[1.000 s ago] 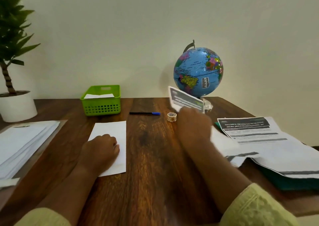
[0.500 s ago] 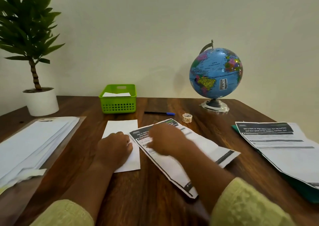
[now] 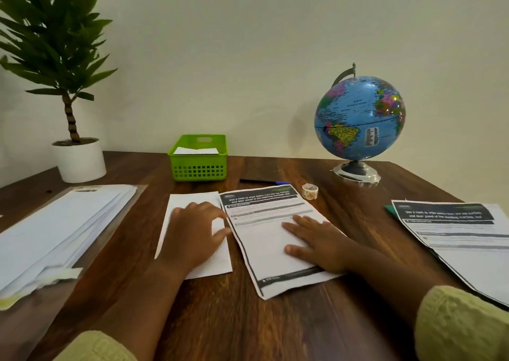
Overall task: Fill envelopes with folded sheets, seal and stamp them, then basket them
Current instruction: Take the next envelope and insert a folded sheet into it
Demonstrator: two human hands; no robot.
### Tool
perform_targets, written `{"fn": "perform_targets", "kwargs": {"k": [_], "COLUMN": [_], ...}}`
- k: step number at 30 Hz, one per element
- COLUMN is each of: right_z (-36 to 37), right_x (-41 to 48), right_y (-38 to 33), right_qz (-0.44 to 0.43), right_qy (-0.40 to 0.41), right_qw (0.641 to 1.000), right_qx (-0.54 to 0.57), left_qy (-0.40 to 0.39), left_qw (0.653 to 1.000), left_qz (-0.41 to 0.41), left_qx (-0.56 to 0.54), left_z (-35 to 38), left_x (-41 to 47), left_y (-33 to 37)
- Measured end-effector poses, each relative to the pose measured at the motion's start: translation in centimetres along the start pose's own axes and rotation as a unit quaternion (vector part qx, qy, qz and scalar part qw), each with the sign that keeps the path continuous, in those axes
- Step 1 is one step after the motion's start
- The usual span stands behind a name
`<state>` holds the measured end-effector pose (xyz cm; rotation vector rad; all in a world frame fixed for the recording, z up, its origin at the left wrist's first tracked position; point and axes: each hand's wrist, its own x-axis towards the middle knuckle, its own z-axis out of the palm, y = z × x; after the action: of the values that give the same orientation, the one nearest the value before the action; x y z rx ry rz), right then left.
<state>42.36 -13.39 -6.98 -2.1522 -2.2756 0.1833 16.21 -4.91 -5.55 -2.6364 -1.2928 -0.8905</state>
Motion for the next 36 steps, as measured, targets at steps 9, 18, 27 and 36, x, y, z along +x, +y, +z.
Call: {"fn": "perform_targets", "kwargs": {"k": [9, 18, 27, 36], "right_z": [0.3, -2.5, -3.7, -2.2], "right_x": [2.2, -0.3, -1.3, -0.3], "right_y": [-0.8, 1.6, 2.1, 1.8], "right_qz": [0.012, 0.014, 0.075, -0.042], "right_qy": [0.039, 0.160, 0.337, 0.096], "right_qw": [0.998, 0.943, 0.836, 0.987], "right_qx": [0.054, 0.291, 0.426, 0.119], "left_qy": [-0.314, -0.166, -0.071, -0.125], "left_qw": [0.913, 0.957, 0.960, 0.986], "left_qz": [0.120, 0.162, -0.038, 0.066], "left_qx": [-0.229, -0.172, -0.267, -0.092], "left_z": [-0.6, 0.2, 1.4, 1.6], "left_x": [-0.6, -0.6, 0.3, -0.1], "left_y": [1.2, 1.4, 0.5, 0.1]}}
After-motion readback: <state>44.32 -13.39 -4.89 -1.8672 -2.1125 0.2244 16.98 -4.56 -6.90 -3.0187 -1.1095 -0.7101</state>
